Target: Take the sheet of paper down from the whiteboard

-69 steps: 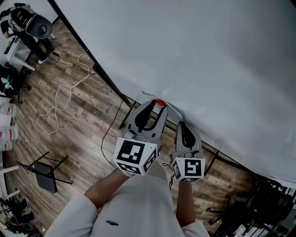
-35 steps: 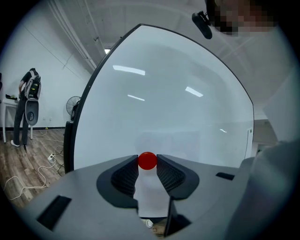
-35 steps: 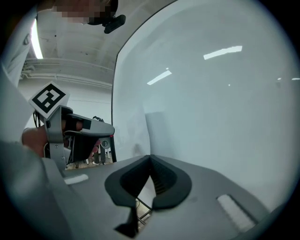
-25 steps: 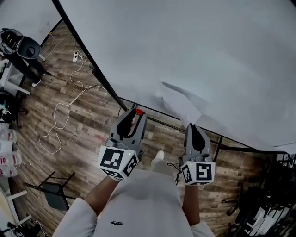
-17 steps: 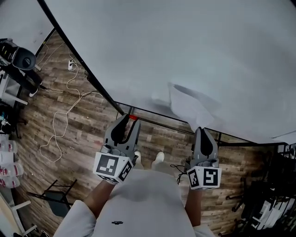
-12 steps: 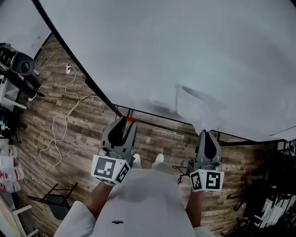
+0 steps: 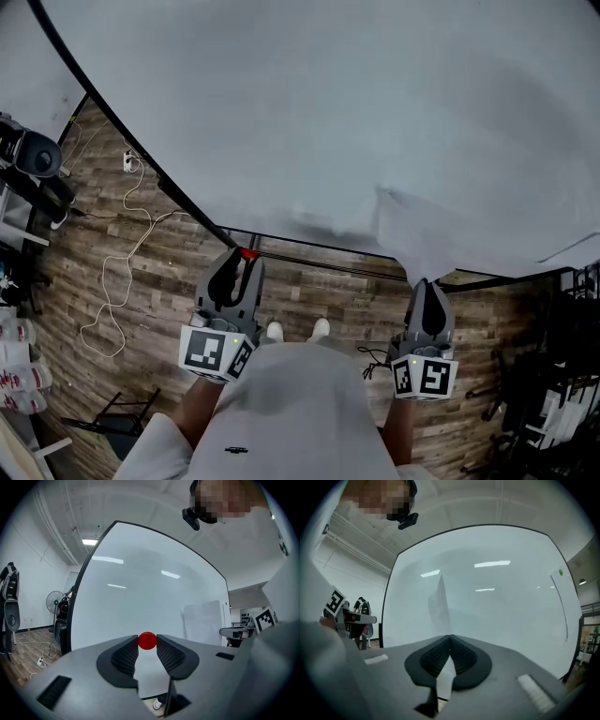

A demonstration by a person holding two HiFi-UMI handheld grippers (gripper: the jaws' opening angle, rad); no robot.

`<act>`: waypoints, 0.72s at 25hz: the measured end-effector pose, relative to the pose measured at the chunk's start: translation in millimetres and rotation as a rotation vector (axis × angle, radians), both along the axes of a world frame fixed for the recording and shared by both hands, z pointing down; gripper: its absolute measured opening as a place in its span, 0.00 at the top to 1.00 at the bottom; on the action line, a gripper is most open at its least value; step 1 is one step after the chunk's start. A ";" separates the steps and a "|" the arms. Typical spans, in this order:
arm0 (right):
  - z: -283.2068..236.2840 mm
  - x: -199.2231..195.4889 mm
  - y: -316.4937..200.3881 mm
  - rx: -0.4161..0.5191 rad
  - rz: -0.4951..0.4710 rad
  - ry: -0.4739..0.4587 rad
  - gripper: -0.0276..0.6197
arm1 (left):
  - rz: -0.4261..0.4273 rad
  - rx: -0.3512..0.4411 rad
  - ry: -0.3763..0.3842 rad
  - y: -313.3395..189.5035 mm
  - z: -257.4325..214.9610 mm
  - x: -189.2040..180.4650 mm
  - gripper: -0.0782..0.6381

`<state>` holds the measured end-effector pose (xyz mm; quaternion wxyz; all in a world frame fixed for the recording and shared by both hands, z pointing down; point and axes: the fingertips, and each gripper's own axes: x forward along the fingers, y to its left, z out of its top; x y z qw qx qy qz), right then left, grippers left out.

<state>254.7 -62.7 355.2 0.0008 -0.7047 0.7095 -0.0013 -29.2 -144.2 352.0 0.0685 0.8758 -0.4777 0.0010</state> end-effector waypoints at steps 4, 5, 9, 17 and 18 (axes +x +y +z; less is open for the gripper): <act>5.8 -3.0 -1.2 0.001 0.014 -0.026 0.94 | 0.011 -0.014 0.014 -0.6 3.7 4.6 0.72; 6.4 -4.6 -1.5 0.003 0.013 -0.031 0.94 | 0.014 -0.017 0.015 0.0 5.1 6.0 0.72; 2.8 -6.4 -7.2 0.017 0.007 -0.031 0.94 | 0.026 -0.018 0.017 -3.8 7.3 13.2 0.72; 1.4 -7.3 -16.3 0.020 0.004 -0.027 0.94 | 0.030 -0.016 0.020 -8.9 4.7 15.2 0.72; 1.6 -7.4 -16.5 0.020 0.002 -0.026 0.94 | 0.029 -0.015 0.021 -8.6 4.7 15.1 0.72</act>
